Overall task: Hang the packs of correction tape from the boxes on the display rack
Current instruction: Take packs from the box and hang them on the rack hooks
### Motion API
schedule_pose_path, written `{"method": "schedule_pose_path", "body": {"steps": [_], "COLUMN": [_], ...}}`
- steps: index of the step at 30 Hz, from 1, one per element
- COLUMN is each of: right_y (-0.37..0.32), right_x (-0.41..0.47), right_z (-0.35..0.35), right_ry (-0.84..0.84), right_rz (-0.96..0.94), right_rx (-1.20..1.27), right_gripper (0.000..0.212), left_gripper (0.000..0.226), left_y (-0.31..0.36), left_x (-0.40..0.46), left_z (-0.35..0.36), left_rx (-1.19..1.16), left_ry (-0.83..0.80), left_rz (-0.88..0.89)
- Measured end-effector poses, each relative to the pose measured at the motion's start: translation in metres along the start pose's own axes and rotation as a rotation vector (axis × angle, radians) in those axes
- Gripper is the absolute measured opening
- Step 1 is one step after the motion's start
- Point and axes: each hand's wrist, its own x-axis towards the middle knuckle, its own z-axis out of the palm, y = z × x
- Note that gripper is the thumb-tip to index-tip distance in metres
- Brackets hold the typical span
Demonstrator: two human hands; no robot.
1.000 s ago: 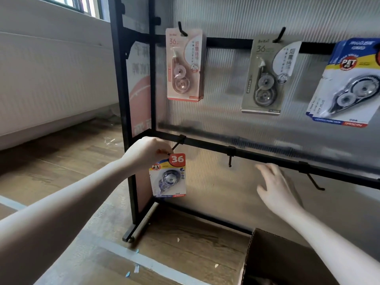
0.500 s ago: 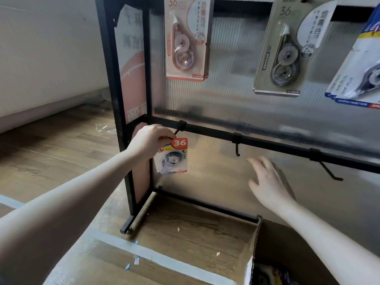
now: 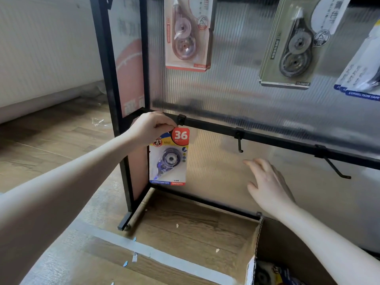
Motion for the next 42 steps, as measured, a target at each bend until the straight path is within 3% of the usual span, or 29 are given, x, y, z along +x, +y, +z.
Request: {"method": "schedule_pose_path", "body": {"steps": [6,13,23,28,34,42], "right_y": [0.012,0.024,0.037,0.056,0.095,0.147], "right_x": [-0.003,-0.005,-0.016,-0.039,-0.081,-0.153], "right_z": [0.008,0.014,-0.004,-0.010,0.000,0.001], "right_ry": [-0.021,-0.067,-0.130,-0.208,-0.173,-0.210], "right_rz": [0.022,0.059,0.152,0.164,0.114,0.240], "right_rx": [-0.004,-0.031,-0.098,-0.147,-0.129,-0.077], "right_gripper": [0.056,0.056,0.056,0.055,0.054,0.052], "left_gripper": [0.022,0.019,0.018,0.022,0.021,0.037], "left_y": [-0.011,-0.014,-0.012,-0.002,0.023,0.121], "left_x": [0.005,0.019,0.040,0.031,-0.004,-0.070], "left_z": [0.008,0.026,0.029,0.026,0.036,0.113], "left_rx": [-0.066,-0.105,-0.030,0.019,0.133,0.161], "left_ry": [-0.055,0.009,-0.026,0.093,0.252,0.045], "left_rz": [-0.077,-0.102,-0.131,-0.181,-0.107,-0.072]}}
